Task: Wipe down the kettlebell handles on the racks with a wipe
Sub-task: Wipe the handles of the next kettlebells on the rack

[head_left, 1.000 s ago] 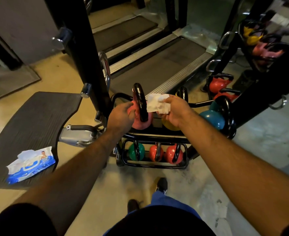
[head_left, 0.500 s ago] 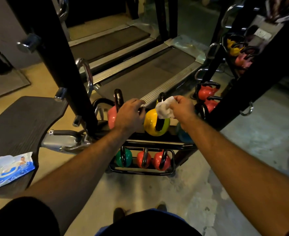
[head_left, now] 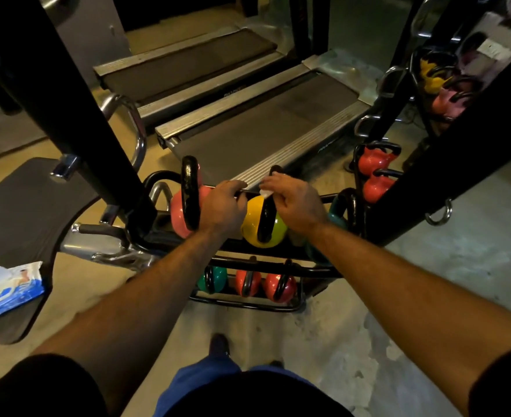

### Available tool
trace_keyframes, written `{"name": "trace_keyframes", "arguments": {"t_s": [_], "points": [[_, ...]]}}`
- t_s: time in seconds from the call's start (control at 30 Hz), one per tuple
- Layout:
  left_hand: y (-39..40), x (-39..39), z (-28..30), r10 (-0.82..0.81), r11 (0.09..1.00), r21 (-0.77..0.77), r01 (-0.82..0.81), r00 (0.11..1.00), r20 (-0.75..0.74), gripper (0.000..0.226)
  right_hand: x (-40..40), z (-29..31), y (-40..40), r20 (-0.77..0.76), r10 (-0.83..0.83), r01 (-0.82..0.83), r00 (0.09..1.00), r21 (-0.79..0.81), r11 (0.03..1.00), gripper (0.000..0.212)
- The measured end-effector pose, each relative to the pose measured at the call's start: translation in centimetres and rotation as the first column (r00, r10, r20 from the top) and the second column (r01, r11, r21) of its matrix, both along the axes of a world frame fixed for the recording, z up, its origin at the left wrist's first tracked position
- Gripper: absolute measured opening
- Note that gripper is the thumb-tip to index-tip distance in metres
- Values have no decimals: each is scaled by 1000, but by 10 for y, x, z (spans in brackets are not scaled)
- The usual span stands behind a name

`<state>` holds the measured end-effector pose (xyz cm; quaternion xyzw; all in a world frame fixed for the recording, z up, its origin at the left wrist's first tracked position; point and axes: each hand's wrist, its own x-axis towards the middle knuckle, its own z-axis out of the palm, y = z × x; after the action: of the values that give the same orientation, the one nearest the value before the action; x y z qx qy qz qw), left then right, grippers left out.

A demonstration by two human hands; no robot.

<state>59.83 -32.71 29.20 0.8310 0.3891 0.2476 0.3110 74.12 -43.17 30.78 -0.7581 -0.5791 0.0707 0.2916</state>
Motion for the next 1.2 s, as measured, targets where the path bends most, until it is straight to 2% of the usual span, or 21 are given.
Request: {"name": "trace_keyframes", "arguments": {"t_s": [0.23, 0.3, 0.37, 0.4, 0.53, 0.6, 0.7, 0.83, 0.87, 0.97, 1.0, 1.1, 1.13, 1.2], "points": [[20, 14, -31, -95, 985, -144, 91, 995, -22, 28, 7, -7, -16, 161, 201, -171, 966, -182, 968, 56], [22, 18, -38, -126, 973, -197, 120, 992, -16, 31, 9, -7, -11, 154, 121, -91, 981, -192, 977, 63], [22, 20, -45, -170, 950, -263, 170, 985, 23, 33, 8, -4, -6, 62, 7, 5, 998, -193, 981, 67], [22, 21, -49, -196, 940, -275, 203, 979, 52, 36, 4, -4, -5, 45, 13, -4, 999, -188, 982, 66], [17, 19, -55, -320, 884, -311, 350, 936, 144, 35, -3, -11, -19, 133, 214, -186, 968, -193, 963, 57], [11, 21, -57, -350, 847, -348, 403, 914, 207, 37, 10, -8, -18, 116, 197, -177, 973, -162, 971, 54], [10, 26, -71, -344, 846, -357, 397, 916, 204, 43, 15, -1, -6, 20, 134, -130, 991, -155, 979, 54], [11, 27, -76, -377, 836, -345, 426, 904, 202, 43, 12, -8, -19, 99, 336, -321, 937, -142, 936, 47], [11, 27, -78, -374, 831, -354, 429, 902, 215, 45, 21, -7, -18, 100, 334, -320, 937, -133, 938, 47], [16, 29, -87, -347, 836, -371, 404, 913, 214, 49, 36, 2, 0, 5, 160, -157, 987, -145, 977, 53], [15, 29, -85, -346, 842, -358, 403, 914, 213, 47, 34, 4, 4, -4, 165, -163, 986, -157, 974, 54], [14, 27, -84, -391, 846, -295, 444, 893, 222, 45, 28, -3, 0, 103, 399, -376, 911, -189, 907, 50], [15, 28, -87, -388, 845, -300, 442, 894, 225, 44, 33, -3, -1, 124, 429, -403, 895, -189, 896, 49], [18, 31, -93, -370, 848, -322, 420, 906, 208, 47, 45, 4, 5, 78, 325, -307, 942, -185, 934, 51]]}}
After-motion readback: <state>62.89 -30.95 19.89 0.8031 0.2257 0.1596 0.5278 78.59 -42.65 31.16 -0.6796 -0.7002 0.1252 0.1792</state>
